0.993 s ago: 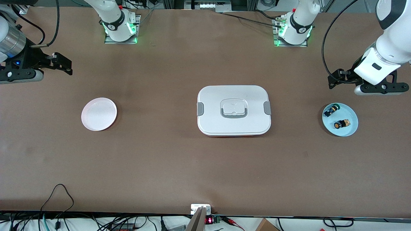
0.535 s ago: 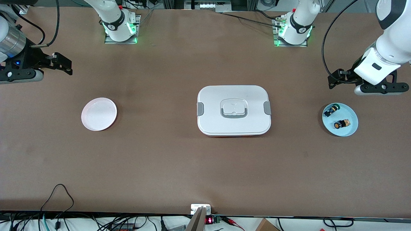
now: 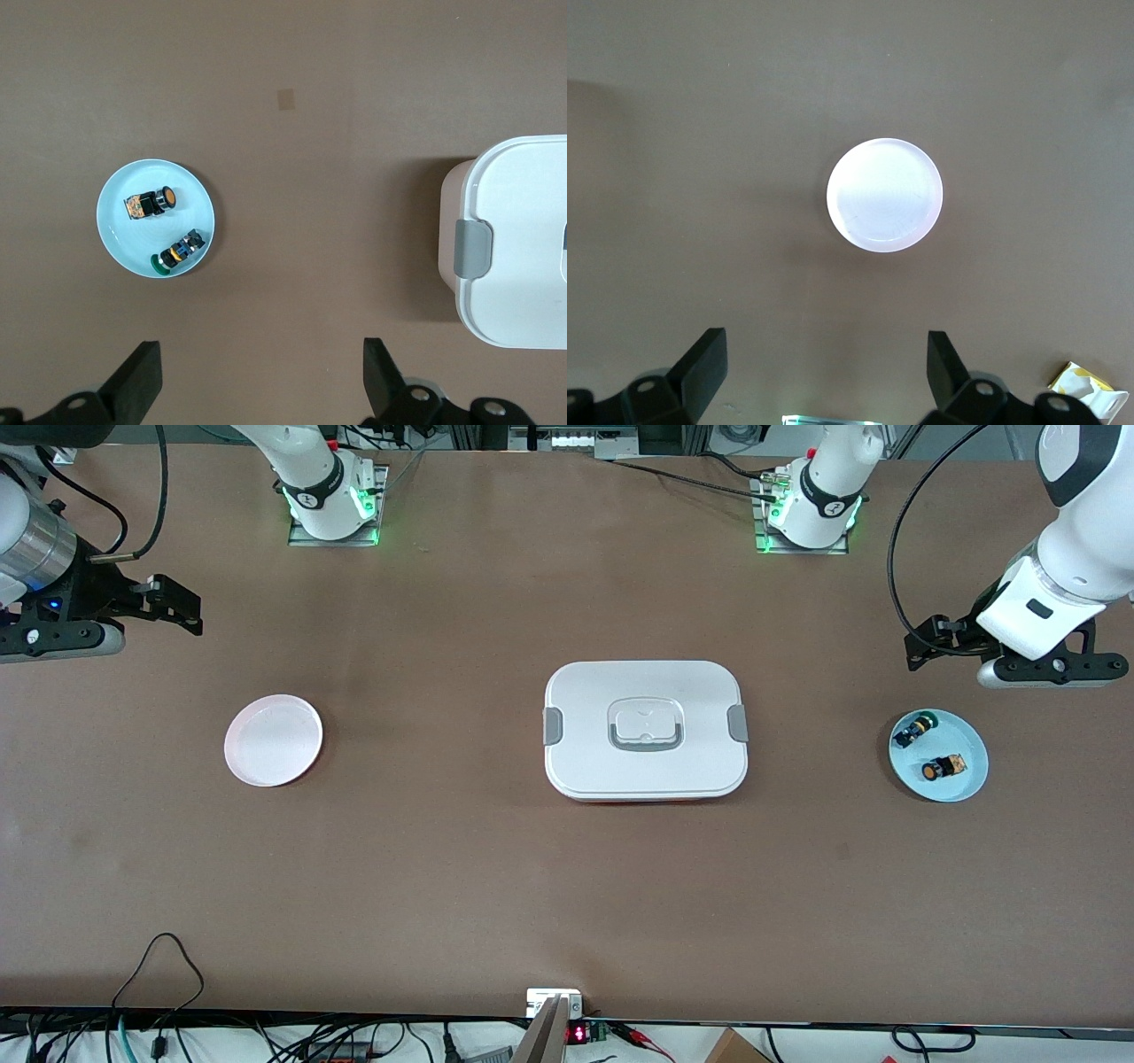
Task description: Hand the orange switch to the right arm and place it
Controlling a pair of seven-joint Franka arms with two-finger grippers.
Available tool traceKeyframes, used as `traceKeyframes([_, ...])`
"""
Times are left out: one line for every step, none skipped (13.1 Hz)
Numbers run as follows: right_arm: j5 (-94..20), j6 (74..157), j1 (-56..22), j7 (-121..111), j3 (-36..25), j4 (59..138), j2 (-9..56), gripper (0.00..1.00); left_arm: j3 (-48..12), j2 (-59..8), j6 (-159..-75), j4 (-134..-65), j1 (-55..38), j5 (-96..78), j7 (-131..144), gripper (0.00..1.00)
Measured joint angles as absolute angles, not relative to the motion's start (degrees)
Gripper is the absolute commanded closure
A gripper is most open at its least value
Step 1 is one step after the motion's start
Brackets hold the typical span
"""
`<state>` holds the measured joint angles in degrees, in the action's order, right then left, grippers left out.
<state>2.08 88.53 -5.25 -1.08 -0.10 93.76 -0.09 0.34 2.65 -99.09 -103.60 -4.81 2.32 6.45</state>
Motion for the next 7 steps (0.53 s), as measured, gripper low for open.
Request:
traceKeyframes([2.1,88.6,-5.3,-1.1,-0.1,93.8,0.1,0.00,0.3,2.7,-99.1,-103.6,-4.8,2.3,6.4,0.00])
traceKeyframes([2.1,88.6,-5.3,-1.1,-0.1,93.8,0.3,0.00,0.3,2.7,-99.1,-103.6,-4.8,2.3,6.4,0.00])
traceKeyframes([2.1,88.7,-5.3,-1.1,-0.1,93.8,0.7,0.00,0.3,2.7,-99.1,-103.6,-4.8,2.3,6.4,0.00])
traceKeyframes([2.1,88.8,-5.3,-1.1,-0.1,93.8,1.1,0.00,0.3,2.7,-99.1,-103.6,-4.8,2.3,6.4,0.00])
traceKeyframes([2.1,88.8,-5.3,-1.1,-0.1,93.8,1.5,0.00,0.3,2.7,-99.1,-103.6,-4.8,2.3,6.4,0.00])
traceKeyframes([2.1,88.8,-5.3,-1.1,-0.1,93.8,2.0,0.00,0.3,2.7,-98.9,-103.6,-4.8,2.3,6.4,0.00])
traceKeyframes([2.1,88.9,-5.3,-1.1,-0.1,93.8,2.7,0.00,0.3,2.6,-98.6,-103.6,-4.8,2.3,6.4,0.00])
